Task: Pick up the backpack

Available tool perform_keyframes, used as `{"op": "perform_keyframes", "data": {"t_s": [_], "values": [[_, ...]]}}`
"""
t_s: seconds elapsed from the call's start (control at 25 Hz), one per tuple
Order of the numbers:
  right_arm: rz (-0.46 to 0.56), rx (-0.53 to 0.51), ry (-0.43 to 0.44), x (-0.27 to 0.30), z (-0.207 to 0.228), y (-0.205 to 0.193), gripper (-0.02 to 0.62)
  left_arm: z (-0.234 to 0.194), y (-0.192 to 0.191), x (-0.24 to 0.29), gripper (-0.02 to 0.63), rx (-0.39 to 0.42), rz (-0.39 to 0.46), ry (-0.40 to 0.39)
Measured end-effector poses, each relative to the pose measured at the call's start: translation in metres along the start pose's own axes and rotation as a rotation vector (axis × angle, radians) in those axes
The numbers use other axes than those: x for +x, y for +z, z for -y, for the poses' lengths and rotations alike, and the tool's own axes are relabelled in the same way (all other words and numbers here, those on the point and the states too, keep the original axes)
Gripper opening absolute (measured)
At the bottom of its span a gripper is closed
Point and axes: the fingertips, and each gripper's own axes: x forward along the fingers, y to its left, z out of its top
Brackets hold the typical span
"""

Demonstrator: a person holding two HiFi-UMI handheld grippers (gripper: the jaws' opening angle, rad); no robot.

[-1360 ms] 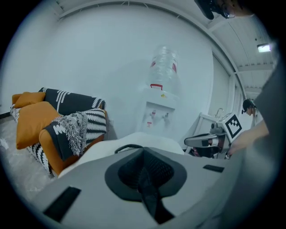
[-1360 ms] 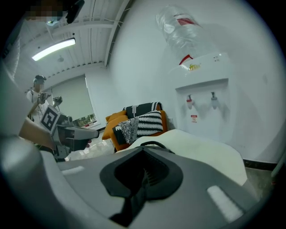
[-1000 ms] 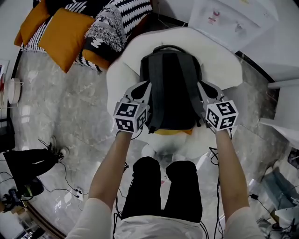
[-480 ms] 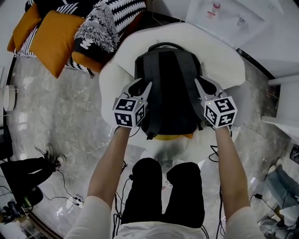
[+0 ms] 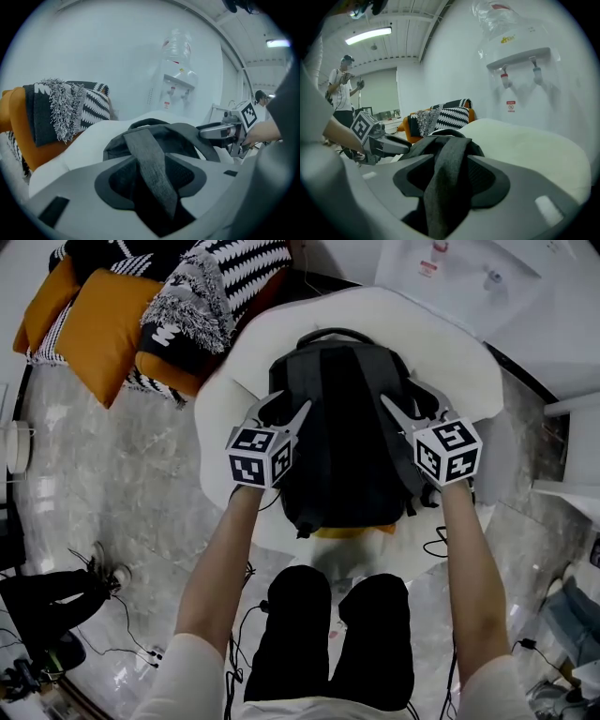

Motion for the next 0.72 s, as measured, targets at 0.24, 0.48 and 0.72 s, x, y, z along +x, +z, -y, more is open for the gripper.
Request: {"op": "perform_keyframes", "data": {"t_s": [0.24,0.48,0.72], "values": [[0.001,0.057,0.027,0.011,-0.003,-0.011,0.219,-0.009,-0.009,0.007,0.193,-0.035,-0.026,0.002],[0.013,0.086,0.059,0.009,-0.008,-0.011,0.146,-0.004,-0.009,0.007,0.162,-0.074,-0.025,-0.035],[0.02,0.106,0.094,0.0,-0.018,0.001,0.086,-0.002,0.006,-0.006,0.087,-0.098,0.0,-0.03]]}}
